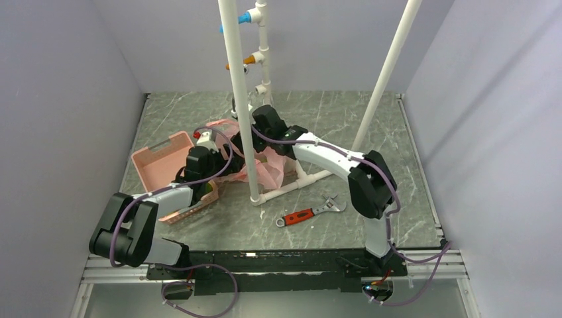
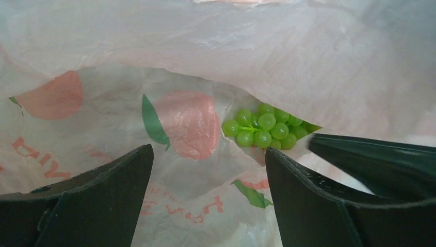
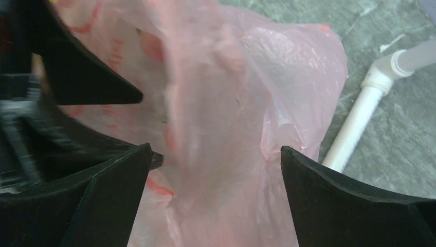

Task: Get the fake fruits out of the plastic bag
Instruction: Adjust the plastic bag at the center of the board, then take out the fake fruit from the plastic bag.

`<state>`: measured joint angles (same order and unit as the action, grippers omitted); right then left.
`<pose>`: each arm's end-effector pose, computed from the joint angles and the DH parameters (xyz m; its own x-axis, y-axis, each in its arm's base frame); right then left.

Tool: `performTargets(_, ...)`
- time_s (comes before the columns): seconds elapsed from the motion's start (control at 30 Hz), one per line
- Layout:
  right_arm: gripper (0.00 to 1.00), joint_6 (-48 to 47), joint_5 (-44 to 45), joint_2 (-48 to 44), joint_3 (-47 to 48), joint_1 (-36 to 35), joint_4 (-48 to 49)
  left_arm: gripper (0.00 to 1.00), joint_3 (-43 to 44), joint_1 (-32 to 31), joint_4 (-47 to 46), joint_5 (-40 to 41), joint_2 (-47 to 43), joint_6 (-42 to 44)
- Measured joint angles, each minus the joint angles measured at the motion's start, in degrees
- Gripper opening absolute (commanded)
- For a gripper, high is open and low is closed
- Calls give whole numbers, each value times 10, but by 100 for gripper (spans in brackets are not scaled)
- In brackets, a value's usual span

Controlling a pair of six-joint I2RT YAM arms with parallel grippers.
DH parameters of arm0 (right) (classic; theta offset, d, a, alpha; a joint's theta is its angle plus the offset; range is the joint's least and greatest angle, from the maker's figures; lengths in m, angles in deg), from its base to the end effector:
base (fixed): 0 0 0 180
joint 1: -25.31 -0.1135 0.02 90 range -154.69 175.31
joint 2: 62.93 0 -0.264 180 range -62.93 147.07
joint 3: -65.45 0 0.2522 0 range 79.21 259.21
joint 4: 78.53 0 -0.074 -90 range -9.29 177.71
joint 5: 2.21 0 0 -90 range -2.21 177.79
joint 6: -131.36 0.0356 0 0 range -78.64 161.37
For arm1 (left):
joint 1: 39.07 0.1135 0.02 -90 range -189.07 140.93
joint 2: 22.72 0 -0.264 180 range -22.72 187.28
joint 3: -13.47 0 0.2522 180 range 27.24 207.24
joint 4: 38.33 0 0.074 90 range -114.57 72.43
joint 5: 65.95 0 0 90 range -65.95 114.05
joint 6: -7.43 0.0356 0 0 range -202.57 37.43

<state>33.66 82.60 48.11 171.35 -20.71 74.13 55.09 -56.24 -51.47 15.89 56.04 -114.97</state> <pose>0.3159 0.3320 0.2785 -0.2664 -0.4682 -0.8425 -0.8126 0.5791 -0.0649 0.2559 -0.0844 0.1757 -0.5511 -0.3849 -0.7404 0.1431 0.8305 -0.5382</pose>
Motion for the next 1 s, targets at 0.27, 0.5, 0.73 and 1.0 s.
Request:
performTargets(0.27,29,-40,59,31,0,0,8,83,-4,7,-21,-10,9,-3)
performTargets(0.5,0,-3,-34,18,-1,24,17,78,-3,9,-43,-37,33,0)
performTargets(0.73,0,89,-159,-47,-7,56,46,84,-1,7,-58,-44,42,7)
performTargets(1.0,0,163,-230,-81,-25,57,82,99,47,-32,-12,29,47,43)
